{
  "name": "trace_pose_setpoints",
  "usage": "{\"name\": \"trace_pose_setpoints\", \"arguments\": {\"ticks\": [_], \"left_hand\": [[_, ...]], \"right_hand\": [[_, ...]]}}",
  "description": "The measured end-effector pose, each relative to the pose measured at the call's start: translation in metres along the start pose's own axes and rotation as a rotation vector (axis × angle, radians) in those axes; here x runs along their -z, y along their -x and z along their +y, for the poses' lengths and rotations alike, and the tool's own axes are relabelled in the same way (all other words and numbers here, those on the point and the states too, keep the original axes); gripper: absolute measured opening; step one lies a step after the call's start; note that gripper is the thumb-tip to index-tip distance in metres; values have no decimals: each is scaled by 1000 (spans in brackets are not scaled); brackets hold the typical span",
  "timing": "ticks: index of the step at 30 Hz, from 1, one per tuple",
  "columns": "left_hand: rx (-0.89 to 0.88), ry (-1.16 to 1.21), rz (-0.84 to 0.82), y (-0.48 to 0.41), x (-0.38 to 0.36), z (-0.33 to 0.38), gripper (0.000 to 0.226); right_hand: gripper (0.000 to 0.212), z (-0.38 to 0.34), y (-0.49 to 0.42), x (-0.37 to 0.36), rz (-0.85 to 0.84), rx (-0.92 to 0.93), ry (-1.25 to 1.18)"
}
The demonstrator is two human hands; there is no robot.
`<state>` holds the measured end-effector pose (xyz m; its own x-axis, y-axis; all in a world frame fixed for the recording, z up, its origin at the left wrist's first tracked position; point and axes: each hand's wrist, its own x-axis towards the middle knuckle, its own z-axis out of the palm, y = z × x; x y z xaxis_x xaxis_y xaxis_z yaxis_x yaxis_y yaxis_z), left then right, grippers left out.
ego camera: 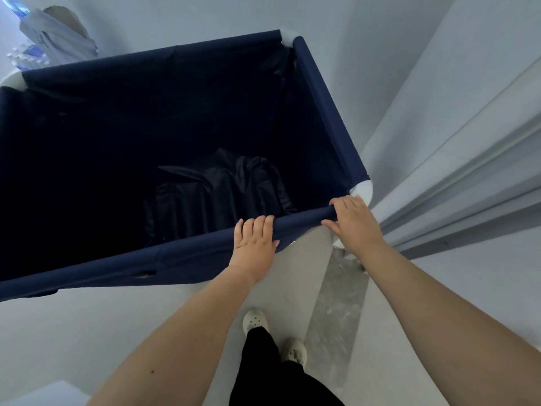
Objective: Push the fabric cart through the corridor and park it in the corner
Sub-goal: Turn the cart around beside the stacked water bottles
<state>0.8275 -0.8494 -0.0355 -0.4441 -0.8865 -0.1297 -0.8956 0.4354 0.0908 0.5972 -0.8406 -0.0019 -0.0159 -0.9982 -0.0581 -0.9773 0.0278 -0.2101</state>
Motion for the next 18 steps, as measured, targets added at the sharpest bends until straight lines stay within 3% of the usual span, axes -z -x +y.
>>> {"name": "trace_pose_setpoints", "arguments": {"ticks": [18], "left_hand": [[-101,84,33,-23,-7,74,55]], "right_hand": [[45,71,18,16,-22,-107,93]]}}
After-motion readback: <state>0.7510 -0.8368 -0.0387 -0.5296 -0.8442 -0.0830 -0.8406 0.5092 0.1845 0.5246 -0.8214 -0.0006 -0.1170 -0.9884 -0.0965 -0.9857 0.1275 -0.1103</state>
